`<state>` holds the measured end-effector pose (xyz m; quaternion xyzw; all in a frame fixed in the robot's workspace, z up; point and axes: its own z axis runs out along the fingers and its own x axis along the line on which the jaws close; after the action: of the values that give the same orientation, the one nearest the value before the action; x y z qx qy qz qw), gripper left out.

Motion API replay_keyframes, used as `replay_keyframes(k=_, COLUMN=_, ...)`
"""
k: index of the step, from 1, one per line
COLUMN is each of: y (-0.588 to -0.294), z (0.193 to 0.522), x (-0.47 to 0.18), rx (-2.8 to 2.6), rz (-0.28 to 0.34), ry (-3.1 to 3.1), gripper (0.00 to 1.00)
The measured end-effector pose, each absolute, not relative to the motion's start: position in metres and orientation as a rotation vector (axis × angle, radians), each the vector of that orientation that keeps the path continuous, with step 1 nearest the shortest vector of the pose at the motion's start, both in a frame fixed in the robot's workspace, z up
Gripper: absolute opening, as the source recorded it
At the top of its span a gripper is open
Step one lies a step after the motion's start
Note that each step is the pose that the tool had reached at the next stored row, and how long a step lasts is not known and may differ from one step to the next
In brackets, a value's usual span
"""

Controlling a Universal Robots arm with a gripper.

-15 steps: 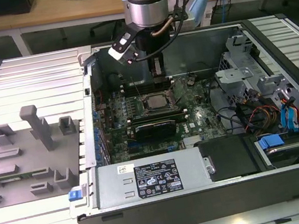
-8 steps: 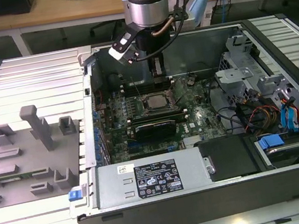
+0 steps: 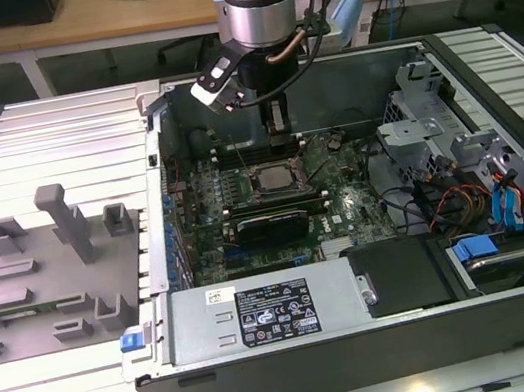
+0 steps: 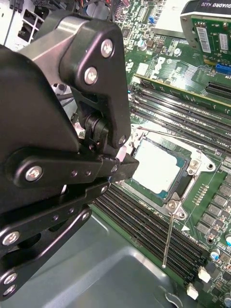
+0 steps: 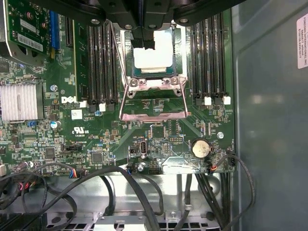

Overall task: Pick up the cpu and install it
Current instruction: 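Close the cpu cover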

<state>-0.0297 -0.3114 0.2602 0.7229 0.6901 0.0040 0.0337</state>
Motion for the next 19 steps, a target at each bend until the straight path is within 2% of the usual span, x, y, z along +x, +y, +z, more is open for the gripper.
replay_keyframes(k=7, y=-0.311, z=0.26, x=-0.03, rx=2.223, rz=0.013, ry=2.123, gripper=0.11)
replay_keyframes(k=19, y=-0.311, z=0.279, x=-0.03, rx=2.223, rz=0.013, ry=2.123, gripper=0.11)
